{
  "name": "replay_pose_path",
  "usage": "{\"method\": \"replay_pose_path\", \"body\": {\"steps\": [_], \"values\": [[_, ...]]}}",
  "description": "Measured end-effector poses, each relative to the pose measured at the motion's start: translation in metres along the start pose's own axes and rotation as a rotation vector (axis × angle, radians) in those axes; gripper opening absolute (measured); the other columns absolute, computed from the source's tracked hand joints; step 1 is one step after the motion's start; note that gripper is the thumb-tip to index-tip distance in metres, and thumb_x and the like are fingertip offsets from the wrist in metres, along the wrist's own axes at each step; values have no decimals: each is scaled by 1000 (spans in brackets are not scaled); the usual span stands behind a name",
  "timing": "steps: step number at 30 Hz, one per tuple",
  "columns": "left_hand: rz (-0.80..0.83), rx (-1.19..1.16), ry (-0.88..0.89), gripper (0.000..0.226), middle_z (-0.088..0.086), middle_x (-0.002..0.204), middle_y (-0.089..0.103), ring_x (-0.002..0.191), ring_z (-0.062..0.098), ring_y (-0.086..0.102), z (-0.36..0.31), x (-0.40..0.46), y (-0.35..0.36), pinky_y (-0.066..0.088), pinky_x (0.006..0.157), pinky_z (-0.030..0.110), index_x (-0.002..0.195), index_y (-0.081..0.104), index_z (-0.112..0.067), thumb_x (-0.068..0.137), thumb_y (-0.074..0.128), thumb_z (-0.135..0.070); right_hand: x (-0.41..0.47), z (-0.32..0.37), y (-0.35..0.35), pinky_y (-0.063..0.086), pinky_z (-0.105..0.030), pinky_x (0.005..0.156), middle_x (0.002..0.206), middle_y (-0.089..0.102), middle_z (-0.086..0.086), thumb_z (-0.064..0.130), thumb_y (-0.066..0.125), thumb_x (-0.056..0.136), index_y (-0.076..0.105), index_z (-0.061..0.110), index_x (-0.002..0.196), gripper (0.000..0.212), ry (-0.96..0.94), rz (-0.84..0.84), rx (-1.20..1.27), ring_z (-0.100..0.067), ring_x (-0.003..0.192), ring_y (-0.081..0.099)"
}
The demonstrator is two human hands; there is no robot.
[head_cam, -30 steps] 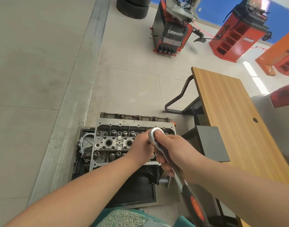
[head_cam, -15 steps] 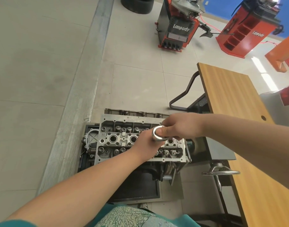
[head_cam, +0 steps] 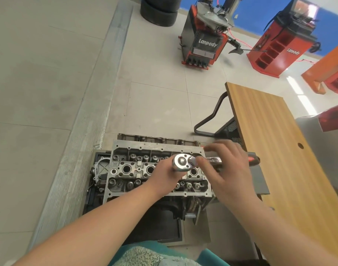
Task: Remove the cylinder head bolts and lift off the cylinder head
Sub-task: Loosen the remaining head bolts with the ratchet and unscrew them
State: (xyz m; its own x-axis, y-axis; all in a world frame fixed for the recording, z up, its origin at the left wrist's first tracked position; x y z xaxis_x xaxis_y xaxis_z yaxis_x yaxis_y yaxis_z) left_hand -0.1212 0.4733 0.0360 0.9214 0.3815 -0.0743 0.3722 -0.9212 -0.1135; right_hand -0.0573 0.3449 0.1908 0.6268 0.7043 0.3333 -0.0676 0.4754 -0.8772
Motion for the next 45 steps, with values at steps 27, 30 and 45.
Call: {"method": "replay_pose_path", "body": {"steps": [27,30,45], "values": [[-306,-235,-196,20,-17,102,80,102,-1,72,-19,-29,4,53,90,20,101,77,-36,97,77,-16,27,-93,52,35,-27,46,63,37,1,44,54,99,49,18,71,39,1151,-453,2113,-18,48,33],[-309,-225,-230,17,-17,105,80,104,0,71,-18,-29,4,51,93,25,102,76,-37,97,77,-20,33,-94,54,33,-27,45,62,35,1,40,52,98,46,18,72,34,1160,-446,2068,-19,47,31],[-314,-222,-268,17,-23,95,78,92,-10,69,-17,-29,4,47,73,1,99,75,-34,98,76,-17,45,-96,59,30,-27,43,61,32,3,37,51,95,45,20,65,35,1182,-382,2027,-17,45,27]]}}
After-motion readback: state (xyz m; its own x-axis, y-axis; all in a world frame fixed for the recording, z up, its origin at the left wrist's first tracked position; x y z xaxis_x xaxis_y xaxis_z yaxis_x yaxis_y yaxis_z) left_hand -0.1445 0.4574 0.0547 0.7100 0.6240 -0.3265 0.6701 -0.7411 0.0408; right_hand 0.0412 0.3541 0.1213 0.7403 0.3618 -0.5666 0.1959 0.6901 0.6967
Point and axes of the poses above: each hand's wrist, its own x-axis towards the middle knuckle, its own y-axis out of the palm, z = x × y, the point moved 6 cm from there along x, towards the middle knuckle
